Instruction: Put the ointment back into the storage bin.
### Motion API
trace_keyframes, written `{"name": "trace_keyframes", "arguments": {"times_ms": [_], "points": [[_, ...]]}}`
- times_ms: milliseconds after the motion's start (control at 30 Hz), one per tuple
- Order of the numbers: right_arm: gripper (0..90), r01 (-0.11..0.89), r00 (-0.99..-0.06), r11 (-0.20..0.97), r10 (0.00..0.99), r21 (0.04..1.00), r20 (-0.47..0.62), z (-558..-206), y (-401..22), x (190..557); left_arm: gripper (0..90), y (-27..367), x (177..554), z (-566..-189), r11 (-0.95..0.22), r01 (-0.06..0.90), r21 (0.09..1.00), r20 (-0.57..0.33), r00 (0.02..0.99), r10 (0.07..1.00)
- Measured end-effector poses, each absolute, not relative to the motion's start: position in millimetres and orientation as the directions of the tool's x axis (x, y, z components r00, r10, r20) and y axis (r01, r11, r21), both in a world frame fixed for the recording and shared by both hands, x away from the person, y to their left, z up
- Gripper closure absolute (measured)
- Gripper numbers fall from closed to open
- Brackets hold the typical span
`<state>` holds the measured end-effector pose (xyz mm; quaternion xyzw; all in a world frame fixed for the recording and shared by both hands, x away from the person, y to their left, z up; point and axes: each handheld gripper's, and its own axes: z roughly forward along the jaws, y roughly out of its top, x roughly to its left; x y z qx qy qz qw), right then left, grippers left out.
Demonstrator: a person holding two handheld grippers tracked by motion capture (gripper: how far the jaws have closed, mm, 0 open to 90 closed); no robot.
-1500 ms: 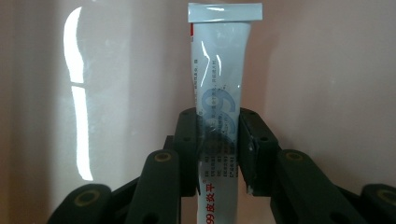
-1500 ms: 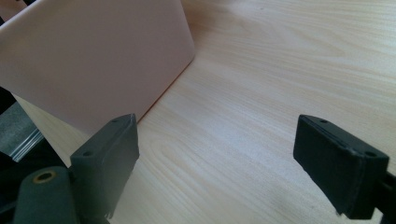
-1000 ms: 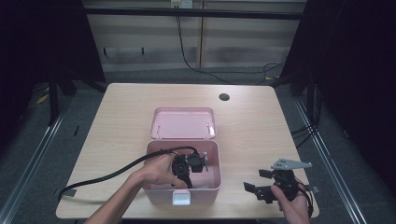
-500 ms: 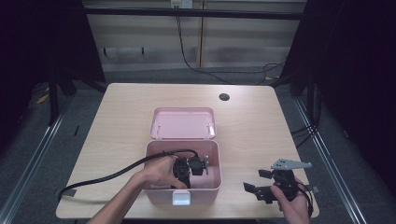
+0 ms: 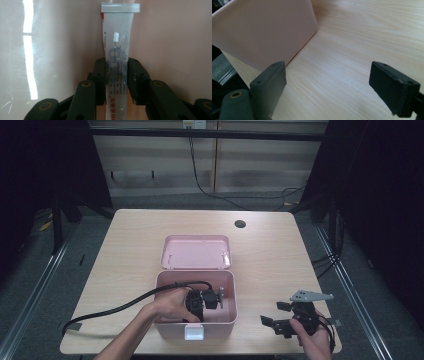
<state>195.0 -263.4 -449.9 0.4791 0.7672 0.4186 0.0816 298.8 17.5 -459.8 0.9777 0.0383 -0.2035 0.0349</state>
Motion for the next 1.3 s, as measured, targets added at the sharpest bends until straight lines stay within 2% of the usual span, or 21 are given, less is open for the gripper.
{"name": "trace_keyframes", "arguments": {"times_ms": [367,1000,1300], "points": [[13.8,0.666,-0.528,0.198,0.806,0.719,0.267,-450,-263,195,69.7,18,300,-457,-0.993,0.098,0.062,-0.395,0.916,0.066],[13.8,0.666,-0.524,0.198,0.811,0.720,0.261,-450,-264,195,68.9,26,303,-432,-0.975,0.167,0.149,-0.345,0.933,0.107],[13.8,0.664,-0.526,0.199,0.809,0.721,0.261,-450,-264,195,63.2,29,299,-420,-0.967,0.178,0.183,-0.302,0.946,0.117]]}}
